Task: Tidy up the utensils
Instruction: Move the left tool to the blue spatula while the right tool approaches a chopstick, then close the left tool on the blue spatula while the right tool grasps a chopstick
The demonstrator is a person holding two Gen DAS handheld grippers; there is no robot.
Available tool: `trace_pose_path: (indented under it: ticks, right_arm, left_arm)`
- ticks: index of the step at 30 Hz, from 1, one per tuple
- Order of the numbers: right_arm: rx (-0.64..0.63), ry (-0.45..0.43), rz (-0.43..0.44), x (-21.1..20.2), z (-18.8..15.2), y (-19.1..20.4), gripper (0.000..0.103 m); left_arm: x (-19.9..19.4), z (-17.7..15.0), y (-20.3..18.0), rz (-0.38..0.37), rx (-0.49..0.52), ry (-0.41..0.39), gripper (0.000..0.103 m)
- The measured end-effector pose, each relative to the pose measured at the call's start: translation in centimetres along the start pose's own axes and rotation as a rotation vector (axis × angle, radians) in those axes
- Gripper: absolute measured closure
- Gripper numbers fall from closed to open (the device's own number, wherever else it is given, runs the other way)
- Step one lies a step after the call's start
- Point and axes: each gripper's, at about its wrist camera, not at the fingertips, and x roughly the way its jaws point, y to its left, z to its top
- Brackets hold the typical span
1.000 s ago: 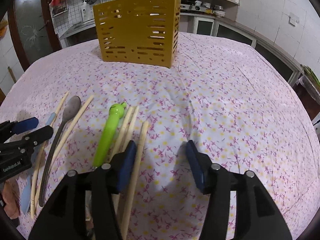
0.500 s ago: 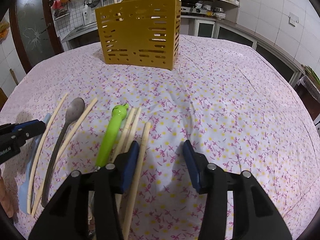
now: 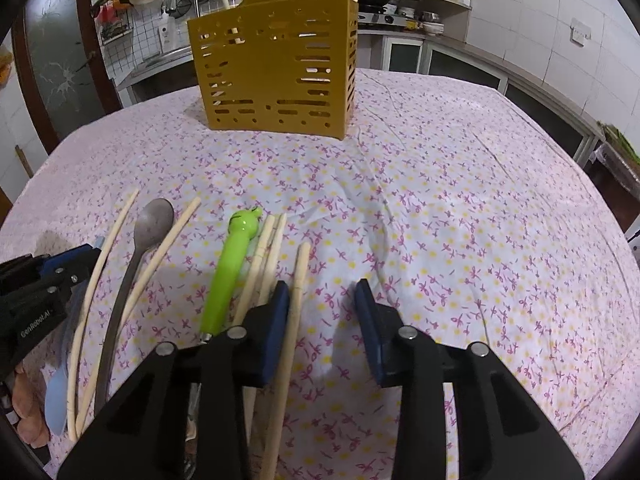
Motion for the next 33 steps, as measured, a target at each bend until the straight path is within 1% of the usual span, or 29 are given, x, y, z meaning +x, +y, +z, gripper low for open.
trace_pose_path:
  ticks: [3, 5, 6, 7, 10, 11, 13, 14, 16, 21, 28, 33]
  right_arm:
    - [-0.013, 0.002, -0.016, 0.0, 0.1, 0.4, 0.070]
    - [-0.010, 0.000, -0.015, 0.0, 0.1, 0.4, 0.071]
    - [-0.007, -0.005, -0.016, -0.1, 0.0, 0.5, 0.073]
    - [-0.007, -0.011, -0.016, -0.2, 0.0, 0.6, 0.076]
    - [-0.021, -0.027, -0.031, -0.6, -0.3, 0.9, 0.078]
    - [-0.030, -0.040, -0.033, -0.8, -0.3, 1.2, 0.083]
    - [-0.037, -0.056, -0.039, -1.2, -0.4, 1.5, 0.086]
    - [-0.042, -0.057, -0.036, -1.3, -0.5, 1.6, 0.090]
    - [-0.053, -0.028, -0.013, -1.0, -0.7, 2.1, 0.094]
    - [-0.030, 0.002, 0.013, -0.6, -0.4, 1.6, 0.094]
    - [-0.030, 0.013, 0.026, -0.3, -0.1, 1.3, 0.094]
    - [-0.033, 0.014, 0.043, 0.1, 0.3, 1.1, 0.094]
  left_arm:
    - [0.2, 0.1, -0.5, 0.009, 0.030, 0.004, 0.080]
    - [0.2, 0.1, -0.9, 0.026, 0.043, 0.001, 0.080]
    - [0.3, 0.1, -0.8, 0.023, 0.036, 0.002, 0.080]
    - [0.3, 0.1, -0.6, 0.015, 0.023, 0.003, 0.080]
    - [0.3, 0.2, -0.4, 0.001, 0.006, -0.002, 0.081]
    - [0.3, 0.1, -0.4, 0.003, 0.008, -0.005, 0.081]
    - [0.3, 0.1, -0.3, 0.001, 0.007, -0.006, 0.081]
    - [0.2, 0.0, -0.2, -0.004, 0.004, -0.006, 0.081]
    - [0.1, -0.1, 0.1, -0.014, -0.002, -0.005, 0.081]
    - [0.0, -0.1, 0.1, -0.013, 0.001, -0.004, 0.081]
    - [0.0, -0.1, 0.1, -0.018, 0.001, -0.003, 0.081]
    - [0.1, 0.0, 0.2, -0.007, 0.004, -0.001, 0.081]
